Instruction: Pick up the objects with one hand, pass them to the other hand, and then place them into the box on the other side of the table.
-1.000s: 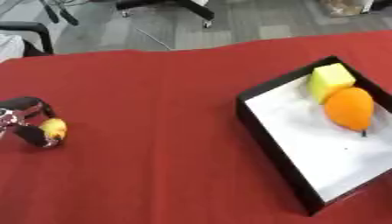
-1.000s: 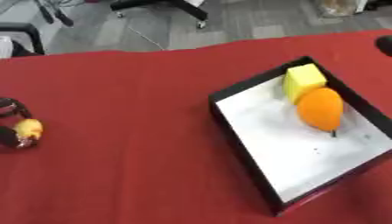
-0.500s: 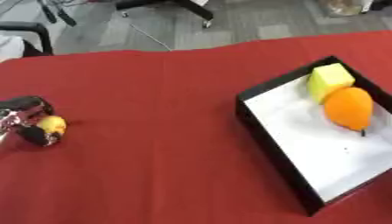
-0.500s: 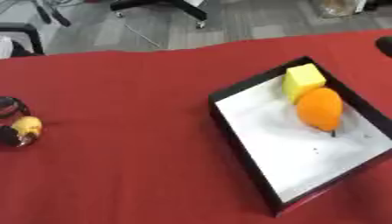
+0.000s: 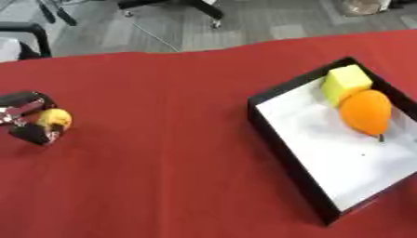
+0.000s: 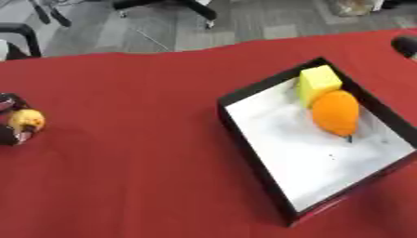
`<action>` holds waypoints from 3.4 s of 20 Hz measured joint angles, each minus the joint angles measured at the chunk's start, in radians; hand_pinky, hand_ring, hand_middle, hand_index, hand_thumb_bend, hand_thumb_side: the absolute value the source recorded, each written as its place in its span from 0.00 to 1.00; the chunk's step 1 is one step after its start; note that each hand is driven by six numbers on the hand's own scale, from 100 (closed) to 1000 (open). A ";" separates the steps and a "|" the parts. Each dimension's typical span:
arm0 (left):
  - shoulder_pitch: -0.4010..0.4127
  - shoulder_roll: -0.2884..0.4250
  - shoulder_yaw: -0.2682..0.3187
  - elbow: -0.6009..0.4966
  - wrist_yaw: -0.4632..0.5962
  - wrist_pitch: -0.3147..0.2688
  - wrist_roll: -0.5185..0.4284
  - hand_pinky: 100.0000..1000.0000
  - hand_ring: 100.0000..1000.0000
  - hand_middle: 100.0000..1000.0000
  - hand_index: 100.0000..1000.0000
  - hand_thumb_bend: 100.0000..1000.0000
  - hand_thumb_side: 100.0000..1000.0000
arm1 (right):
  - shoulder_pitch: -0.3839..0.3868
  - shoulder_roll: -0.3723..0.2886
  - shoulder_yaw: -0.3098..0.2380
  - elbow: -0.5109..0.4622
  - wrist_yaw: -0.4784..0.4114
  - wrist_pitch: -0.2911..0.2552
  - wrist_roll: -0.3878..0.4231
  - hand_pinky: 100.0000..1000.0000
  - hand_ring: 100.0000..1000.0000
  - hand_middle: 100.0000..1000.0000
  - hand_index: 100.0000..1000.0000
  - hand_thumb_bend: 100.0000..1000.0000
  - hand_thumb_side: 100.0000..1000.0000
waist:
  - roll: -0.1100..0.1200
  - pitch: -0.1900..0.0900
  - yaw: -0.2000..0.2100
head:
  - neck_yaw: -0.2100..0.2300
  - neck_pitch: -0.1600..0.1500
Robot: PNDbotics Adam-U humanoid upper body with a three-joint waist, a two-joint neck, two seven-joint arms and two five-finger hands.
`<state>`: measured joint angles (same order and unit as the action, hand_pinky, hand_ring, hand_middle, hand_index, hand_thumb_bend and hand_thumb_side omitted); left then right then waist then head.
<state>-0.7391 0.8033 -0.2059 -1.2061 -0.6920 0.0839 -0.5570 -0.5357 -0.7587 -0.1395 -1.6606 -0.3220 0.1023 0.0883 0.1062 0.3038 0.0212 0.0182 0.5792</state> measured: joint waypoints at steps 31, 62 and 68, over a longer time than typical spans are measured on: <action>0.020 -0.205 -0.056 -0.186 0.453 -0.082 0.144 0.91 0.74 0.61 0.70 0.00 0.23 | -0.254 0.133 0.195 0.031 0.147 0.008 0.142 0.83 0.90 0.89 0.83 0.57 0.15 | -0.042 -0.030 0.012 | -0.163 0.015; 0.117 -0.514 -0.085 -0.293 0.633 -0.215 0.277 0.93 0.70 0.57 0.70 0.00 0.44 | -0.372 0.336 0.404 0.141 0.377 -0.007 0.299 0.82 0.88 0.87 0.81 0.56 0.13 | -0.047 -0.028 0.061 | -0.365 0.016; 0.106 -0.550 -0.089 -0.285 0.610 -0.261 0.302 0.89 0.67 0.55 0.69 0.00 0.50 | -0.378 0.355 0.437 0.124 0.354 0.013 0.342 0.82 0.86 0.85 0.79 0.55 0.12 | -0.047 -0.028 0.062 | -0.363 0.012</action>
<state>-0.6336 0.2528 -0.2948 -1.4910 -0.0821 -0.1767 -0.2552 -0.9135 -0.4041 0.2973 -1.5369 0.0323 0.1154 0.4304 0.0594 0.2757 0.0837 -0.3452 0.5915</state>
